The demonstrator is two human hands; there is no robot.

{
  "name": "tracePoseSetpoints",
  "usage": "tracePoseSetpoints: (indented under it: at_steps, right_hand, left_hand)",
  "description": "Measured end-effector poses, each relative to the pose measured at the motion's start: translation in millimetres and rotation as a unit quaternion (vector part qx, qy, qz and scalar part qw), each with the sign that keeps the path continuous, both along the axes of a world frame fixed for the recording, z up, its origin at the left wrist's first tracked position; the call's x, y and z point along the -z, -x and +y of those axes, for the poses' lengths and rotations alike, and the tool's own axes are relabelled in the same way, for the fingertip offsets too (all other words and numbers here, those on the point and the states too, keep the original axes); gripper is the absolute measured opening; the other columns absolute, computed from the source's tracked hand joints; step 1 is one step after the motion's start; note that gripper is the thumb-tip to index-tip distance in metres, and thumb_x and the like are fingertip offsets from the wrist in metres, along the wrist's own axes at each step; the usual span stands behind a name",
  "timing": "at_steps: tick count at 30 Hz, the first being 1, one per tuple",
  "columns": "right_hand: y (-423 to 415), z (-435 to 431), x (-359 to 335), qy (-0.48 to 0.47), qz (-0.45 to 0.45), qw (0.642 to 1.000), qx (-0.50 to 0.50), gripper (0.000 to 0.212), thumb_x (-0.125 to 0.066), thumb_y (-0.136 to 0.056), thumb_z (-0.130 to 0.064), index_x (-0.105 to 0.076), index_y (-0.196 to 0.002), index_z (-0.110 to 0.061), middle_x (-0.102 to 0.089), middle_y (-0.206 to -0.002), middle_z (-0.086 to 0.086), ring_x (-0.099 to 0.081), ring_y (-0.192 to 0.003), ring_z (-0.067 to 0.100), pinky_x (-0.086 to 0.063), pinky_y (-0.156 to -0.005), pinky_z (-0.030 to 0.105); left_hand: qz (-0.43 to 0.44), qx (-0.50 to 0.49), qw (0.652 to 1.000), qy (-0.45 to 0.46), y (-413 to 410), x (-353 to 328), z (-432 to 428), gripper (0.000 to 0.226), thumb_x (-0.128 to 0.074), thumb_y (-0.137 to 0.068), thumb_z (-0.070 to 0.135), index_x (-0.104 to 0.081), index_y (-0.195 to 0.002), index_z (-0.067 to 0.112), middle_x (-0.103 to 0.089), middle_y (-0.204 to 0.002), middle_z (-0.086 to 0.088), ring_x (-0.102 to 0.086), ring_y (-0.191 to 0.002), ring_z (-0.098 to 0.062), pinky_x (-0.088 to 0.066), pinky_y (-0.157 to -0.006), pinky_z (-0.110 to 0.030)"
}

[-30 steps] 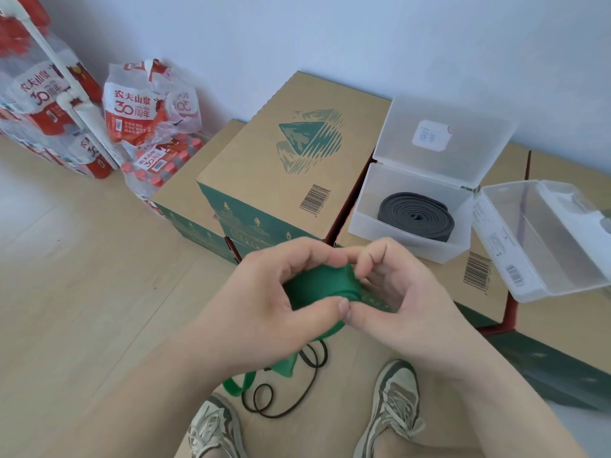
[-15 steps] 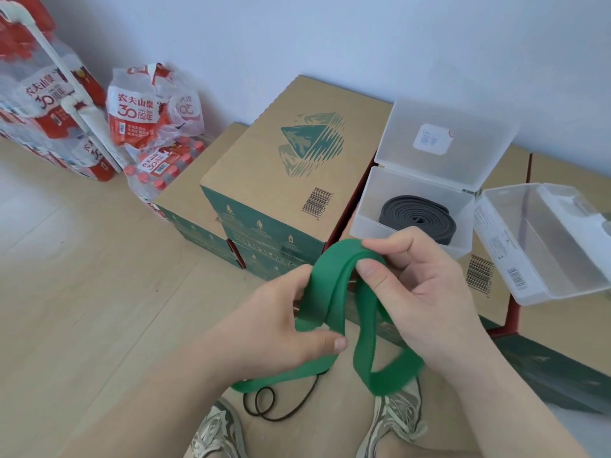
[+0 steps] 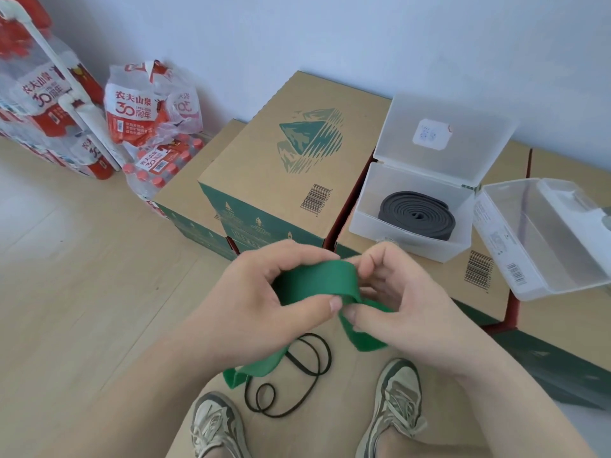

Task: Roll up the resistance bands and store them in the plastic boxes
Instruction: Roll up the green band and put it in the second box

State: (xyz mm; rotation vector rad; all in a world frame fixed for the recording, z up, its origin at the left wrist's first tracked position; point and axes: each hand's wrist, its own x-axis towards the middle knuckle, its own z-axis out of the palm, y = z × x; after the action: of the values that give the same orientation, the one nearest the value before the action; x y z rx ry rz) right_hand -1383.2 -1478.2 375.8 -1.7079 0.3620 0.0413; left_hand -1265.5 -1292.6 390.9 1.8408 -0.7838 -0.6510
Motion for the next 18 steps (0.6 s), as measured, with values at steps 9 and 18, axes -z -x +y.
tracePoseSetpoints:
  at_steps: [9, 18]
  right_hand:
    - [-0.2, 2.6, -1.9, 0.053, -0.075, 0.996, -0.016, 0.024, -0.082, -0.079, -0.013, -0.074, -0.098, -0.027, -0.077, -0.108, -0.005, -0.070, -0.110, 0.022, -0.053, -0.101, 0.044]
    - [-1.7, 12.5, -2.8, 0.077, -0.100, 0.987, 0.101, 0.026, -0.074, -0.091, -0.006, -0.071, -0.095, -0.031, -0.077, -0.101, -0.011, -0.074, -0.094, 0.014, -0.060, -0.085, 0.033]
  left_hand:
    - [0.051, -0.010, 0.998, 0.020, 3.6, -0.3, -4.2, 0.070, -0.095, -0.071, 0.029, -0.056, -0.129, 0.036, -0.075, -0.095, -0.003, -0.074, -0.086, -0.025, -0.060, -0.080, -0.054]
    - [0.007, 0.048, 0.991, -0.122, 7.3, 22.7, -8.9, 0.064, -0.089, -0.073, 0.038, -0.054, -0.126, 0.043, -0.068, -0.109, 0.018, -0.066, -0.105, -0.004, -0.055, -0.096, -0.038]
